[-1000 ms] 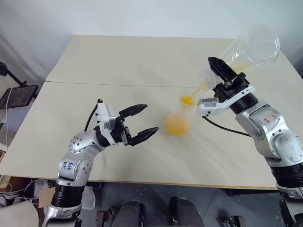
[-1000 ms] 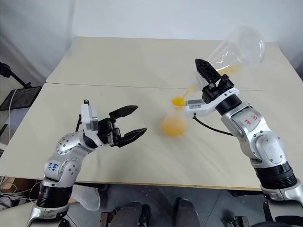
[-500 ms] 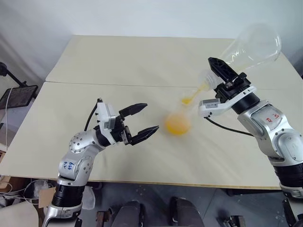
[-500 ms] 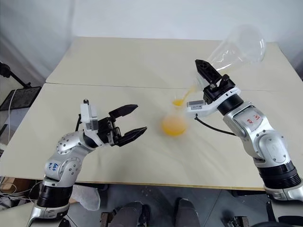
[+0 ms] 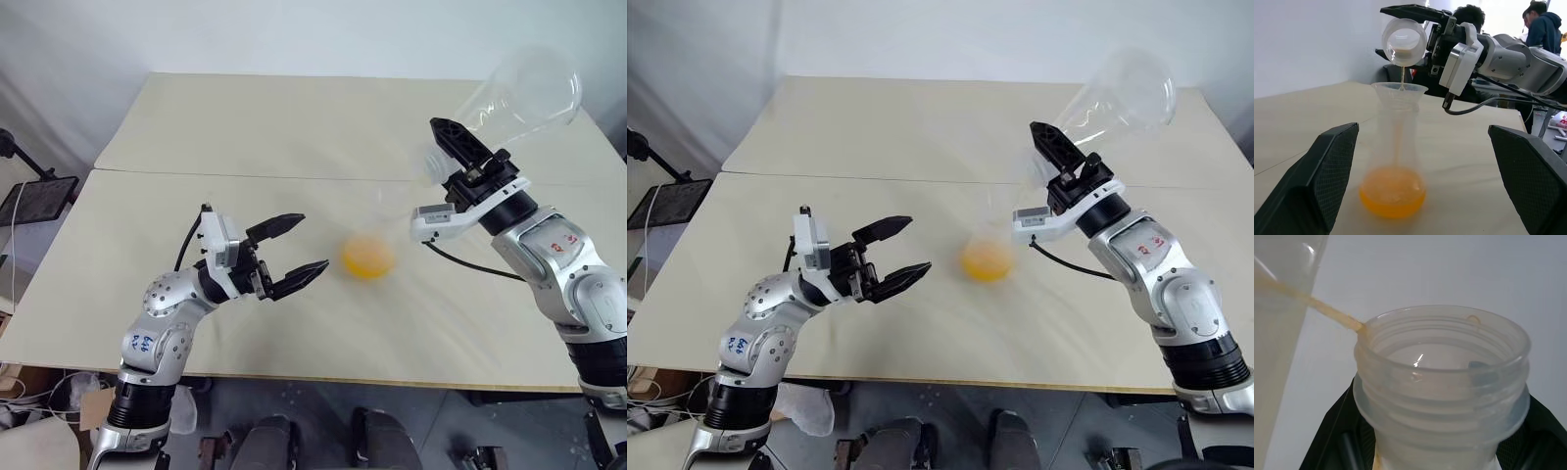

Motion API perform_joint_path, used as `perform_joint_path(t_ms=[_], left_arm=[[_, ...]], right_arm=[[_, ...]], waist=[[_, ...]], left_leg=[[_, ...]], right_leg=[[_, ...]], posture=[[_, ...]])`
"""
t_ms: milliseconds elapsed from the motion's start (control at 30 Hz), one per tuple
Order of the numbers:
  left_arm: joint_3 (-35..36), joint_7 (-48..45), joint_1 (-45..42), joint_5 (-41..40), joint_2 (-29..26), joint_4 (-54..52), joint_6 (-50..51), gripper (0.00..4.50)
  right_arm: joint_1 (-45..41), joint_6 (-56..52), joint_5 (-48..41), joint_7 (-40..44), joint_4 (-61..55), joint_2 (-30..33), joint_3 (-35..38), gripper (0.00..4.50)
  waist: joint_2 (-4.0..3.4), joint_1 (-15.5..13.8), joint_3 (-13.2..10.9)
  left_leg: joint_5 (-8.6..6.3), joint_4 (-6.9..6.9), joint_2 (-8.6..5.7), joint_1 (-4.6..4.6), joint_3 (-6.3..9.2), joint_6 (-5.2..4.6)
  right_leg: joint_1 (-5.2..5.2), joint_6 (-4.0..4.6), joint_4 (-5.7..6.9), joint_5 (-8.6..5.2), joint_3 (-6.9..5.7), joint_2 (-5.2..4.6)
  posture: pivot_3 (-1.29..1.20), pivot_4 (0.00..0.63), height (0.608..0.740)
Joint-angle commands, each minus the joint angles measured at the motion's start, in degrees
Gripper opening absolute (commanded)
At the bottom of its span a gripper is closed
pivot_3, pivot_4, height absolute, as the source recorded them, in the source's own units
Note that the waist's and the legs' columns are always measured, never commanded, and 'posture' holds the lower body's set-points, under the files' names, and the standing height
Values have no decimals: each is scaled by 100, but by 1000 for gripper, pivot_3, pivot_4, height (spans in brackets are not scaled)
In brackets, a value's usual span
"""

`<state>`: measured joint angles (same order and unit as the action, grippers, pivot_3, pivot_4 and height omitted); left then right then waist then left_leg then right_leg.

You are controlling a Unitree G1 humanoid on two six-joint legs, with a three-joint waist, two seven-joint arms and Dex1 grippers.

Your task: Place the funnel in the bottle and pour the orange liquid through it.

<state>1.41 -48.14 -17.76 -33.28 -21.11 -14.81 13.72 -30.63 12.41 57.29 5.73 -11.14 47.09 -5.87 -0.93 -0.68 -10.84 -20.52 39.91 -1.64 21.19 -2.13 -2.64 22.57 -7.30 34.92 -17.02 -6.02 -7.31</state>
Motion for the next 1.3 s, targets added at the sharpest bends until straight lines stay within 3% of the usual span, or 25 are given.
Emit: perform_joint_path(t_ms=[33,667,800,967,1133,1300], left_arm=[[26,21,-60,22,24,-87,-121,4500],[44,61,-69,45,78,-55,-251,4500],[63,50,-52,52,50,-53,-246,4500],[93,29,-42,61,-22,-51,-226,4500],[114,-18,-37,59,-119,-23,-217,4500],[94,-82,-118,75,-165,87,-238,4500]], right_arm=[[-128,12,4,-116,-103,64,178,2515],[-135,58,-289,-19,-139,-44,189,2515],[56,-85,-1537,625,-294,-396,314,2515],[263,-1032,-2744,1151,-776,-1000,951,2515],[488,-2310,-3878,1431,-990,-1402,2056,2515],[915,-3023,-5180,1530,-327,-1611,3211,2515]], waist=[[0,0,0],[0,3,0],[1,10,0],[1,-3,0],[0,-59,0],[3,-61,2]], left_leg=[[0,0,0,0,0,0],[0,0,0,0,0,0],[0,1,3,-1,0,0],[0,3,2,0,3,0],[0,6,2,0,6,0],[0,5,-7,-1,12,-2]], right_leg=[[0,0,0,0,0,0],[0,0,0,0,0,0],[-2,0,-1,0,-1,3],[-2,0,3,0,-4,0],[-4,0,6,0,-4,-1],[-10,0,8,0,-4,-6]], posture=[[0,150,740],[0,150,740],[0,150,740],[0,150,740],[0,150,740],[0,150,740]])
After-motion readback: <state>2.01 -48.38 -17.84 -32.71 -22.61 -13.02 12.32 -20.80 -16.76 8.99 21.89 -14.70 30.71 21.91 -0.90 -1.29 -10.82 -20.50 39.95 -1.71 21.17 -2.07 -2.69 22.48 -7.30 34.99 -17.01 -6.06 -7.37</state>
